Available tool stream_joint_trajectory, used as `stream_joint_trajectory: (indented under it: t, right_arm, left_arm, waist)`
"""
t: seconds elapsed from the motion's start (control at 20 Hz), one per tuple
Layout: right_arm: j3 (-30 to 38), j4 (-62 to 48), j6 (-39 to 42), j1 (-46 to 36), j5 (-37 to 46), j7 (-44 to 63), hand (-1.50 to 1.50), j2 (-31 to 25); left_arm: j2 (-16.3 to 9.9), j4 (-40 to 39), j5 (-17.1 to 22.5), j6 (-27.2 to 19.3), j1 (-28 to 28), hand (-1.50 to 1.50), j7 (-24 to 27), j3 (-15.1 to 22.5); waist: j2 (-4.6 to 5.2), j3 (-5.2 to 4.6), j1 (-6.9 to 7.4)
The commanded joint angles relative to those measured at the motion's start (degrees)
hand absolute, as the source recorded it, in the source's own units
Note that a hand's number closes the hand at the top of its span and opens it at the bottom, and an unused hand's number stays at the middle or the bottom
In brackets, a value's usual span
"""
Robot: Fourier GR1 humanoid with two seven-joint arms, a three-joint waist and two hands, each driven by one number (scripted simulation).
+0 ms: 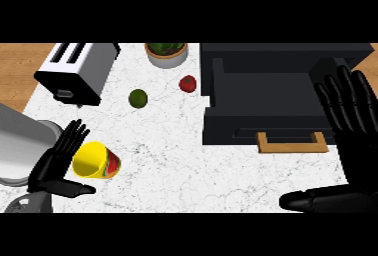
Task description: Pick up the cup, place it into the drawer and close the drawer
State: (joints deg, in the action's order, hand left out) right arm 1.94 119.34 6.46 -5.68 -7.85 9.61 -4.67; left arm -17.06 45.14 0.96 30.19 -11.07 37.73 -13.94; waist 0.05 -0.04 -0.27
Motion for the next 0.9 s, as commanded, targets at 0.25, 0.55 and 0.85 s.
stream_joint_trajectory:
  t: [0.25, 0.55, 0.85]
  right_arm:
    - [-2.3, -0.3, -2.0, -2.2, 2.0, 1.7, -1.5, 1.7]
    - [-0.5, 4.2, 1.2, 3.1, -1.6, 2.1, -1.5, -0.3]
    - [-1.2, 2.5, 0.4, 3.2, 0.5, -0.9, -1.5, 1.0]
  left_arm:
    - [-0.3, -10.9, -3.3, 1.3, -4.3, -1.5, 10.6, 2.4]
    - [0.6, -8.7, -3.0, 1.7, -2.3, -1.5, 12.0, 4.3]
    - [1.5, -17.6, -2.0, 1.8, -6.8, -1.5, 14.7, 3.4]
  waist:
    - [0.03, -0.01, 0.03]
    - [-0.12, 0.02, 0.05]
    - [0.05, -0.03, -0.29]
